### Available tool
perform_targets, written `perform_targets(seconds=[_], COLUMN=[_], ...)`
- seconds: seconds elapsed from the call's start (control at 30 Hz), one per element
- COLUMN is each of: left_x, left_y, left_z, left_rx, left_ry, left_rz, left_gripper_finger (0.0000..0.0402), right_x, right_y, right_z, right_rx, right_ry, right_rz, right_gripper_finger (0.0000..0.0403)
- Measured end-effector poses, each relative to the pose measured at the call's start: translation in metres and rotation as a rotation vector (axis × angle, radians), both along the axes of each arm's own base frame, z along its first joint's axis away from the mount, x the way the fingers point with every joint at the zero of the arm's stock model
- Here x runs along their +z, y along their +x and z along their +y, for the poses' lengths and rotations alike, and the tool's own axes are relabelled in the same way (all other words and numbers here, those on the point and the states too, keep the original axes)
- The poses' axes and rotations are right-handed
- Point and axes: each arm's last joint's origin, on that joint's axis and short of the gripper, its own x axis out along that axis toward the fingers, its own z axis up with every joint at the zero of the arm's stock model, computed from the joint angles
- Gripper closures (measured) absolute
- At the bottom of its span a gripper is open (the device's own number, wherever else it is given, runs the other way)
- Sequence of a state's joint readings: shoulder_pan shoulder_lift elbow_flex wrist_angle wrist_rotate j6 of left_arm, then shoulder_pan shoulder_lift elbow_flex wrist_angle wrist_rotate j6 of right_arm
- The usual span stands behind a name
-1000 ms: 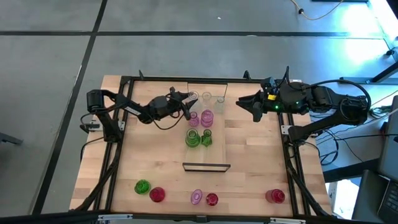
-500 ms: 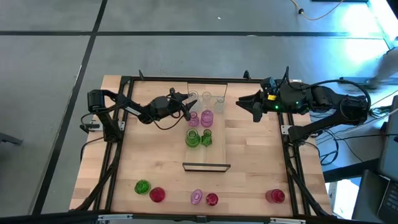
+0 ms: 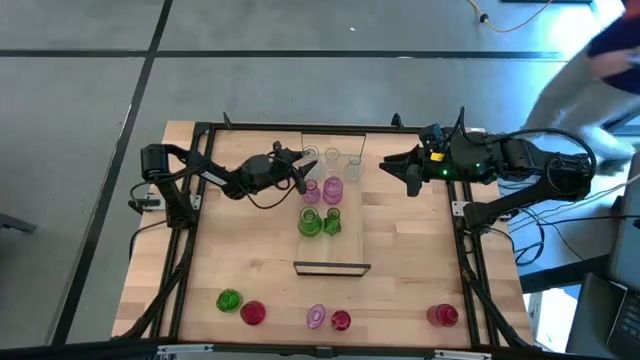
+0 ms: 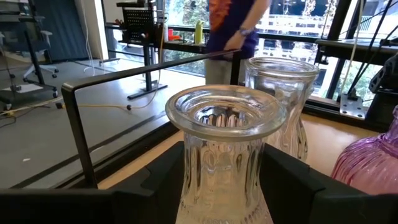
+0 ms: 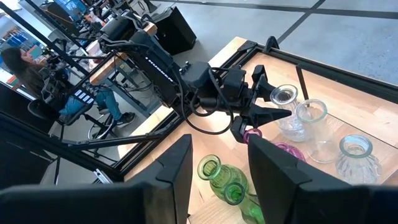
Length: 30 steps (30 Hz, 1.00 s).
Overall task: Sort vases onto shelf
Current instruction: Put the transparent vase on the shelf aligned with the other transparent vases
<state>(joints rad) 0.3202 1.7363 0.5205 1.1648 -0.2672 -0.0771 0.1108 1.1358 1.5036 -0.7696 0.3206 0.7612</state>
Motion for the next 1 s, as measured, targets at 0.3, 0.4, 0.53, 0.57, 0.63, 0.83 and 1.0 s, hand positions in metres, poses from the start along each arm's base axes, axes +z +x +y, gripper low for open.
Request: perform_targets(seconds=[0.3,0.4,0.53,0.57,0.63,0.83,1.0], left_x=[-0.0001,0.0,0.0001,0.0001,0.0,0.0001,0.0002], left_y=[0.0,0.0,0.0,0.0001,0.0003,0.0004,0.0003], left_z=[0.0,0.0,0.0,-0.0002,-0.0005,-0.0005,-0.0004], left_rx=[0.0,0.0,-0.001,-0.006,-0.019,-0.021,-0.016], left_ry=[-0.002,-0.002,-0.002,-0.003,-0.004,-0.004,-0.003], left_rz=[0.001,0.002,0.002,0.001,0.001,0.001,0.001], left_gripper_finger=[0.022,0.022,0.022,0.022,0.022,0.022,0.022], right_x=[0.0,0.0,0.0,0.0,0.0,0.0,0.0], right_y=[0.0,0.0,0.0,0.0,0.0,0.0,0.0], right_z=[-0.0001,0.0,0.0,0.0,0.0,0.0,0.0], right_rx=[0.0,0.0,0.0,0.0,0.0,0.0,0.0], right_ry=[0.0,0.0,-0.001,-0.001,-0.001,-0.001,-0.001], right_rz=[0.0,0.0,0.001,0.0,0.001,0.0,0.0], right_gripper_finger=[0.0267,0.0267,0.0267,0.0267,0.0267,0.0267,0.0267])
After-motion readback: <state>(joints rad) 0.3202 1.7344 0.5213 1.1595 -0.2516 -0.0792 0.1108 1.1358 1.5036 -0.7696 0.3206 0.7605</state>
